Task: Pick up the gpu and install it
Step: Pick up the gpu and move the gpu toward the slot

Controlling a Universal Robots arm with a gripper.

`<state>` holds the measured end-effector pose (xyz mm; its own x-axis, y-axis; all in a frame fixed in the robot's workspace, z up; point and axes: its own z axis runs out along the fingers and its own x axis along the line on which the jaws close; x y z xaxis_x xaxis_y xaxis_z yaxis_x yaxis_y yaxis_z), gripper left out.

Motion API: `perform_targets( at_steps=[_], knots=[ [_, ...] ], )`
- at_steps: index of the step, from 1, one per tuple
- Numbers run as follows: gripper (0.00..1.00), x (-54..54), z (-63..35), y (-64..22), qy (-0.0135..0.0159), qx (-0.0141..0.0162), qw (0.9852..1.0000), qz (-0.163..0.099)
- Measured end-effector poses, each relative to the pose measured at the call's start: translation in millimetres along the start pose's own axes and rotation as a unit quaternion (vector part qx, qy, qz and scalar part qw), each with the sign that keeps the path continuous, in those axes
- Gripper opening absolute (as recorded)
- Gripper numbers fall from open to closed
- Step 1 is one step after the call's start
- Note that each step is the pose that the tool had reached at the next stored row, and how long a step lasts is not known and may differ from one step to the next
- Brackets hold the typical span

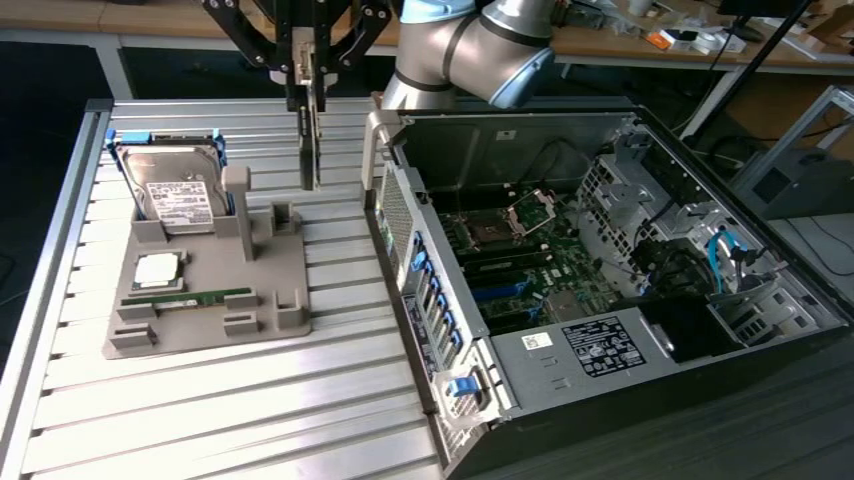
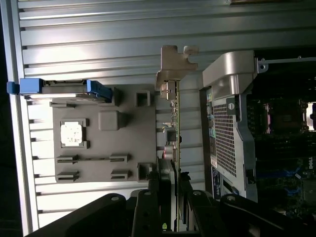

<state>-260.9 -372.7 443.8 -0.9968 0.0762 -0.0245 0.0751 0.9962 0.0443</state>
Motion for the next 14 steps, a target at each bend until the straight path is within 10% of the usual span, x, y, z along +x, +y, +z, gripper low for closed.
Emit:
perform_targets(
  at_steps=[14],
  knots=[
    [0.27,-7.9,0.1,0.4,0.0,0.0001,1.0,0.0]
  ],
)
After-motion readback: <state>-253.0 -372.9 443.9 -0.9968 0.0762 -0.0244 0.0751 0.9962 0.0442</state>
